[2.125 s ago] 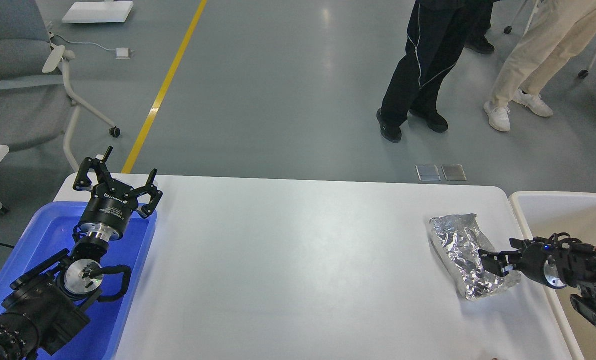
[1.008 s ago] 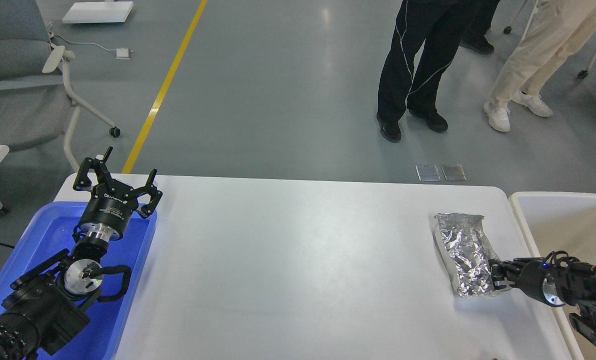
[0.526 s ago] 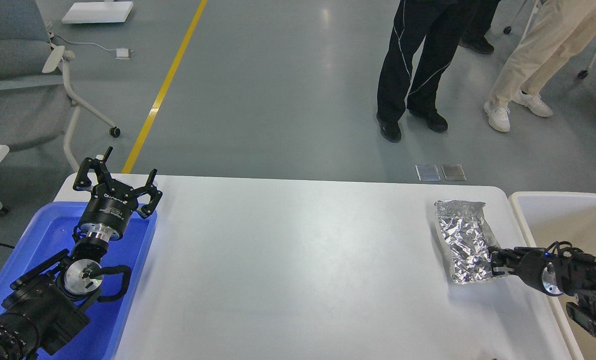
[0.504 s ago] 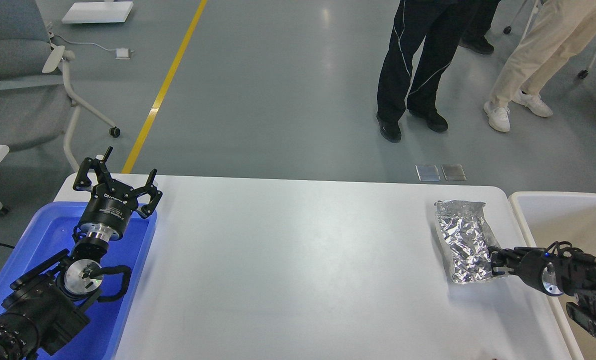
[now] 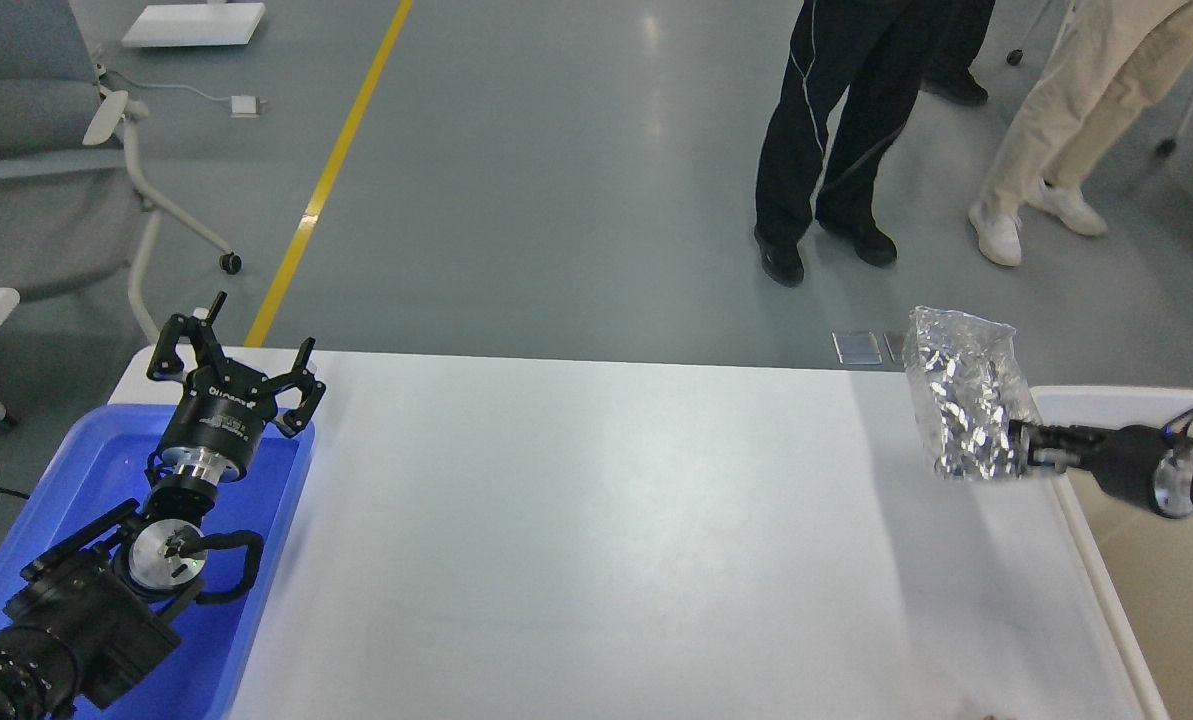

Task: Tidy desktop
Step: 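Lift the foil bag with the right gripper toward the white bin, then lower the foil bag into the white bin and open the right gripper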

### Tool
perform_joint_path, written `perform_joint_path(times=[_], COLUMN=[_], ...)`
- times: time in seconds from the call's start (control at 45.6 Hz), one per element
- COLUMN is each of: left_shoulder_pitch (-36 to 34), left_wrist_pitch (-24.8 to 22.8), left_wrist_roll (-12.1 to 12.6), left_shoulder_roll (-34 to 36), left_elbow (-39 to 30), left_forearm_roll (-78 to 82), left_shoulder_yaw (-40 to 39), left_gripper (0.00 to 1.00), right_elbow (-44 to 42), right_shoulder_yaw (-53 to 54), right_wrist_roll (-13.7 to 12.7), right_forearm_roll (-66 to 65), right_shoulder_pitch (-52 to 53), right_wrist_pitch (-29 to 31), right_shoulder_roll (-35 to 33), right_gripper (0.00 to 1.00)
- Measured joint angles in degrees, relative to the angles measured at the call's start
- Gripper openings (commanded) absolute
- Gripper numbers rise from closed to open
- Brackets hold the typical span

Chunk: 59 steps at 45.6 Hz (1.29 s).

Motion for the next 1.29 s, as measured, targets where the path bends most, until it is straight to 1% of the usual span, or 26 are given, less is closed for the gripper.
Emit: perform_joint_path(times=[0.153, 0.241, 0.438, 0.635, 0.745, 0.898, 1.03, 1.096, 1.183, 1.293], left_shoulder_pitch=[0.0, 0.0, 0.0, 0.0, 0.0, 0.0, 0.0, 0.0, 0.0, 0.0], left_wrist_pitch=[0.0, 0.0, 0.0, 0.0, 0.0, 0.0, 0.0, 0.0, 0.0, 0.0], left_wrist_roll=[0.0, 0.0, 0.0, 0.0, 0.0, 0.0, 0.0, 0.0, 0.0, 0.0], left_shoulder_roll=[0.0, 0.0, 0.0, 0.0, 0.0, 0.0, 0.0, 0.0, 0.0, 0.0], left_elbow=[0.0, 0.0, 0.0, 0.0, 0.0, 0.0, 0.0, 0.0, 0.0, 0.0], left_forearm_roll=[0.0, 0.0, 0.0, 0.0, 0.0, 0.0, 0.0, 0.0, 0.0, 0.0], left_shoulder_yaw=[0.0, 0.0, 0.0, 0.0, 0.0, 0.0, 0.0, 0.0, 0.0, 0.0], left_gripper=[1.00, 1.00, 1.00, 1.00, 1.00, 1.00, 1.00, 1.00, 1.00, 1.00], right_elbow=[5.3, 7.8, 10.6, 11.6, 11.3, 7.3, 0.4, -4.1, -9.9, -17.1], right_shoulder_yaw=[1.2, 2.9, 9.2, 14.8, 15.9, 16.8, 16.8, 16.9, 17.0, 17.4], right_wrist_roll=[0.1, 0.1, 0.1, 0.1, 0.0, -0.2, -0.6, -1.4, -3.5, -8.1], right_forearm_roll=[-0.5, -0.7, -0.8, -0.9, -0.6, 2.2, 7.5, 10.0, 12.4, 15.7], right_shoulder_pitch=[6.7, 9.8, 14.4, 16.3, 16.5, 16.0, 13.4, 11.6, 9.1, 5.6], right_wrist_pitch=[5.0, 9.3, 19.0, 26.1, 27.5, 28.9, 29.6, 29.8, 30.0, 30.2], right_shoulder_roll=[-5.7, -9.2, -15.4, -19.4, -20.2, -20.7, -19.9, -19.0, -17.5, -15.3], right_gripper=[0.00, 0.00, 0.00, 0.00, 0.00, 0.00, 0.00, 0.00, 0.00, 0.00])
